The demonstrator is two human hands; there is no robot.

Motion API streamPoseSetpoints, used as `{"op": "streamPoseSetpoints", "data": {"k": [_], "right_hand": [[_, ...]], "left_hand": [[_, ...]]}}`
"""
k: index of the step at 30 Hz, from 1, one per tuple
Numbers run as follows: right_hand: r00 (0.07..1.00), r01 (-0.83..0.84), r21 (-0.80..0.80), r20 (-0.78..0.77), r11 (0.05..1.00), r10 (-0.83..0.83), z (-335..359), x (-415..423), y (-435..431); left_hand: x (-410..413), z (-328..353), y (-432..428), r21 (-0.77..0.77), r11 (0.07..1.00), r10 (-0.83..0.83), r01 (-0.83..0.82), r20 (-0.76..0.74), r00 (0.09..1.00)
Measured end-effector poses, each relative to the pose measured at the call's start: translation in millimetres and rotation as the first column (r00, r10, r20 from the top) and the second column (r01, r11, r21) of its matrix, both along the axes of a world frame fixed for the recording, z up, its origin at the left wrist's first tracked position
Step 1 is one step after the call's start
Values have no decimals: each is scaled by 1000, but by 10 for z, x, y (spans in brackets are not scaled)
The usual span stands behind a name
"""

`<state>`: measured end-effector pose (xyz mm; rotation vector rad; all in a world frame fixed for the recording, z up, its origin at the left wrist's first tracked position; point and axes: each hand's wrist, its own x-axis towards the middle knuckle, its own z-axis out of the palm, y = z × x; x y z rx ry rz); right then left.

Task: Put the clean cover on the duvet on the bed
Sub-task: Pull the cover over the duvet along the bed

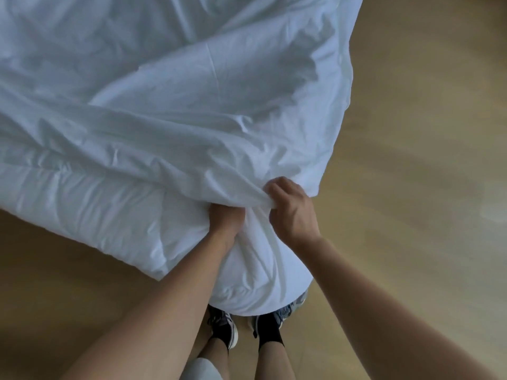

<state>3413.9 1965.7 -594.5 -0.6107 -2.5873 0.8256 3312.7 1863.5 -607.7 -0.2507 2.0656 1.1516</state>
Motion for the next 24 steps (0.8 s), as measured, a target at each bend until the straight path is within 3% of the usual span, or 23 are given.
{"op": "streamPoseSetpoints", "data": {"k": [3,7,9,10,11,13,14,15,16,19,21,24], "right_hand": [[976,-205,26,75,978,202,-92,173,-91],[971,-200,19,137,980,196,-216,465,-50],[966,-218,12,148,976,214,-225,442,-61],[961,-240,8,143,971,236,-228,440,-99],[952,-269,-9,147,963,267,-213,455,-153],[942,-309,-48,123,950,313,-226,529,-297],[940,-317,-57,113,947,322,-229,552,-379],[937,-320,-67,123,945,326,-204,558,-453],[937,-322,-67,122,944,328,-198,560,-512],[930,-298,-204,156,932,332,-95,521,-552],[959,-147,-364,174,920,222,-11,486,-466],[977,188,-419,170,888,-127,115,298,-215]], "left_hand": [[99,60,-135,94,996,-6,5,7,1000],[263,139,-330,32,982,-183,188,-106,977],[355,255,-483,40,989,-142,145,-69,987],[377,317,-557,-35,996,-90,86,-157,983],[379,424,-593,-139,989,-100,51,-372,923],[293,626,-442,-227,969,-242,99,-779,578],[204,685,-258,-242,951,-302,191,-857,418],[88,722,-17,-308,904,-399,295,-856,328],[-39,740,242,-402,832,-523,383,-799,297],[-312,669,833,-593,605,-793,531,-511,333],[-396,575,945,-599,599,-800,531,-465,379],[-463,530,875,-628,652,-757,425,-572,315]]}}
